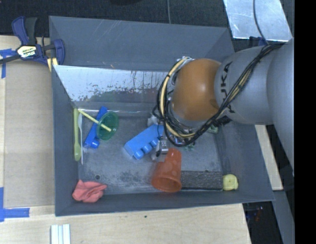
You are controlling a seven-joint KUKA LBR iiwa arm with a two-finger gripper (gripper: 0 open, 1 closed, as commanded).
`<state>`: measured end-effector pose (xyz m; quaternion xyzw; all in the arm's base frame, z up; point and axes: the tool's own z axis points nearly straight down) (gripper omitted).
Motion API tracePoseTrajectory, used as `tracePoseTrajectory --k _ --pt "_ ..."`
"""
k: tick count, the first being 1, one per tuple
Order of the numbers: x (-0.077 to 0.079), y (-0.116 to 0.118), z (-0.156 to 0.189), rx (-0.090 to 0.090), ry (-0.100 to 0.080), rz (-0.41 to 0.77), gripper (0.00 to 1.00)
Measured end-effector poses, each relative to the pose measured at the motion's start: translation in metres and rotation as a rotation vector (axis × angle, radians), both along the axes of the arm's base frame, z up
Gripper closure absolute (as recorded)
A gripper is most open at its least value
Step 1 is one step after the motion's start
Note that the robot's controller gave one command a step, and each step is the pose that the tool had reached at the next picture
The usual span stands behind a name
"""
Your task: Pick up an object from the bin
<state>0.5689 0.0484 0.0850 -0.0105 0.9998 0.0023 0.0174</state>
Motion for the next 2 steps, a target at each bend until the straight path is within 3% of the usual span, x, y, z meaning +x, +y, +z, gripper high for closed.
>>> tracePoseTrajectory --k 1,2 --pt "-0.0181 0.0240 0.0093 0.010 0.002 -0.203 1.00" --pt "-0.0181 0.0240 0.0093 0.010 0.002 -0.204 1.00"
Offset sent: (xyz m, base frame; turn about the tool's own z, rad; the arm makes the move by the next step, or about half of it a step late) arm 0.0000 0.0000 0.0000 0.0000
